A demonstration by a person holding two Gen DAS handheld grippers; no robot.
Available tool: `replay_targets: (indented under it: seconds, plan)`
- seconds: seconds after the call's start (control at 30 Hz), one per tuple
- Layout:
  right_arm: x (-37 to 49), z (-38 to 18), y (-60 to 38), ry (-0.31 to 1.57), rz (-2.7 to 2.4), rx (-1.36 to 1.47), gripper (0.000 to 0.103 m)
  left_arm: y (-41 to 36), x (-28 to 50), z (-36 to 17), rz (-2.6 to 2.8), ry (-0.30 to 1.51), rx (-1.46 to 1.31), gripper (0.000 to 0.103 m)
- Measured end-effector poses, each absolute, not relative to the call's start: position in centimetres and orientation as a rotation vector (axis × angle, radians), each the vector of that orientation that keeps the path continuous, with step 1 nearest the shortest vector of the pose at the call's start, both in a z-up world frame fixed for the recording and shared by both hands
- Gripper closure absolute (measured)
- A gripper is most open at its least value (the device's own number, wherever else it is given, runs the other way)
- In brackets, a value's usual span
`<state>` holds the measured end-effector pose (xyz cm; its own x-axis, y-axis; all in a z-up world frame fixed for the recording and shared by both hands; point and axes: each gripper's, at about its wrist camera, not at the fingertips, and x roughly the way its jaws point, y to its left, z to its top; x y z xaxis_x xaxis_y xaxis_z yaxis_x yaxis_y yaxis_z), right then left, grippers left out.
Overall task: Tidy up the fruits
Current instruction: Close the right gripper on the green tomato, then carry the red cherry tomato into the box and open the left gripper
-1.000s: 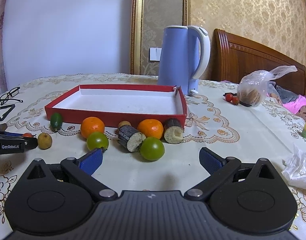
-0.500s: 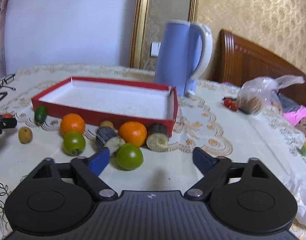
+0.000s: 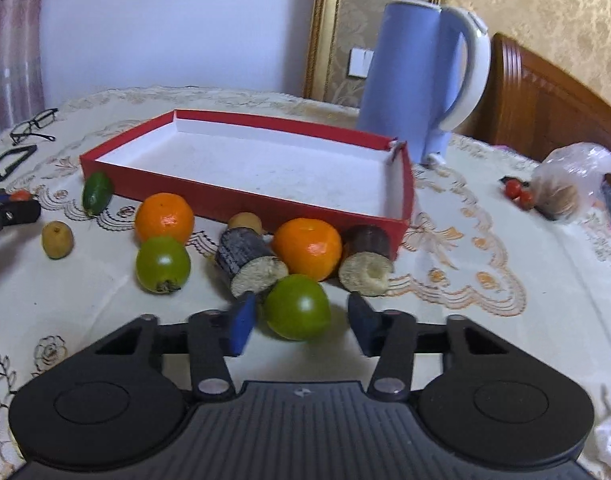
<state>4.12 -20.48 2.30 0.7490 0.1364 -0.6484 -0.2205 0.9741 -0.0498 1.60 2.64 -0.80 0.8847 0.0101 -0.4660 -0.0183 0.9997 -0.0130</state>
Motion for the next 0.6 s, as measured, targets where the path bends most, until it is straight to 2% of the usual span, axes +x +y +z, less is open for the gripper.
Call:
replay_targets:
  seconds: [0.6]
  plan:
    - [-0.8,4.1,-20.6,0.597,0.168,-0.021,0.069,1.4,1.2,1.0,-0.024,0.47,0.009,0.079]
